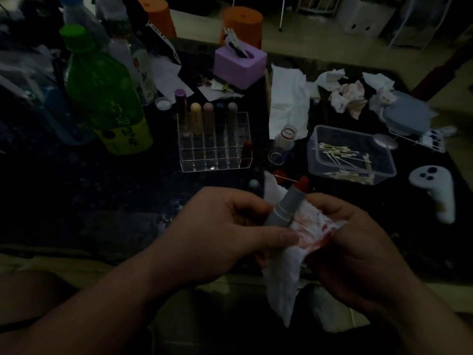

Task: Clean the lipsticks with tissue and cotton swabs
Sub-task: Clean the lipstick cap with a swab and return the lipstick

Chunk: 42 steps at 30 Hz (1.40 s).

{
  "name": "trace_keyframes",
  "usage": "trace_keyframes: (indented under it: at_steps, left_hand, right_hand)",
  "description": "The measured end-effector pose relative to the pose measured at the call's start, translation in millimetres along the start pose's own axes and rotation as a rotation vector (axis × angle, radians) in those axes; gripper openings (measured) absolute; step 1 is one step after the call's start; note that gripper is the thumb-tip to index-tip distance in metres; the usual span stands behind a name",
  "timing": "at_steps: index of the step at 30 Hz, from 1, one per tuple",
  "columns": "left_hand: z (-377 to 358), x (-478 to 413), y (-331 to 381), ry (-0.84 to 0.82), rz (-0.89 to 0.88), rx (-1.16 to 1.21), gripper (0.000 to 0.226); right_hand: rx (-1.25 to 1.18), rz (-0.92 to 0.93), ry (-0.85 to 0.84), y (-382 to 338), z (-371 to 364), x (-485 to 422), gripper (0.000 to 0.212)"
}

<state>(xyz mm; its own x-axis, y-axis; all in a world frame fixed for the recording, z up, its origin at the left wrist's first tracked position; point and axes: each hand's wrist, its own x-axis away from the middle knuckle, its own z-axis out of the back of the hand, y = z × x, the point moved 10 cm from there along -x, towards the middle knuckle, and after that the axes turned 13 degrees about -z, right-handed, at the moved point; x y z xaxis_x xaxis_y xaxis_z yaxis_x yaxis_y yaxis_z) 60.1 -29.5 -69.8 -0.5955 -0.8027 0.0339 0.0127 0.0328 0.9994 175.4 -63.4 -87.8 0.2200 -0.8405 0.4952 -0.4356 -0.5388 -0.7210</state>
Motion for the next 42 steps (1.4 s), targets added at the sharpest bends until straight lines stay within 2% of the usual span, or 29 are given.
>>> trace_keyframes:
  at_steps: [2,5,9,10,13,18,19,22,24,28,32,34,36,38,40,42]
  left_hand:
    - [1,0,0,-0.002,0.001,-0.009,0.016]
    - [0,-1,2,-0.024,-0.004,-0.005,0.016]
    - [-4,0,6,-0.058,0.009,0.023,0.017]
    - [-4,1,6,-0.064,0.014,0.015,0.017]
    - [-3,1,5,-0.077,0.029,-0.004,0.02]
    - [-4,2,2,-0.112,0.058,0.007,0.026]
    - [-7,3,0,-0.137,0.075,0.056,0.026]
    - [-19,7,-7,-0.197,0.166,0.398,0.028]
    - [-18,7,-10,-0.167,0.194,0.477,0.025]
    - [-8,1,-3,-0.042,0.088,0.372,0.019]
    - [14,1,14,0.223,-0.144,-0.026,0.024]
    - [16,4,20,0.269,-0.227,-0.097,0.025]
    - [14,1,12,0.216,-0.168,-0.031,0.025]
    - [0,-3,-2,0.063,-0.019,0.177,0.017]
    - [-14,-2,-8,-0.047,0.069,0.374,0.022]
    - [-14,-4,-7,-0.039,0.05,0.394,0.021]
  right_hand:
    - [0.058,-0.004,-0.039,-1,-3,-2,0.032]
    - [0.151,0.006,-0.095,-7,-10,-2,0.033]
    - [0.264,0.106,-0.072,-20,-13,1,0.003]
    - [0.302,0.136,-0.072,-23,-14,1,0.003]
    - [0.412,0.21,-0.08,-30,-18,1,0.022]
    - [0.53,0.288,-0.036,-40,-16,1,0.013]
    - [0.544,0.305,-0.028,-42,-15,1,0.013]
    - [0.554,0.359,-0.01,-50,-14,4,0.013]
    - [0.575,0.388,0.006,-54,-14,7,0.012]
    - [0.582,0.43,0.036,-61,-15,11,0.021]
    - [0.577,0.456,0.033,-63,-16,11,0.02]
    - [0.578,0.459,0.028,-65,-18,12,0.019]
    - [0.577,0.455,0.024,-66,-19,13,0.019]
    - [0.58,0.455,0.03,-66,-19,12,0.02]
    - [0.58,0.458,0.042,-65,-19,12,0.02]
    - [0.572,0.453,0.046,-65,-18,11,0.021]
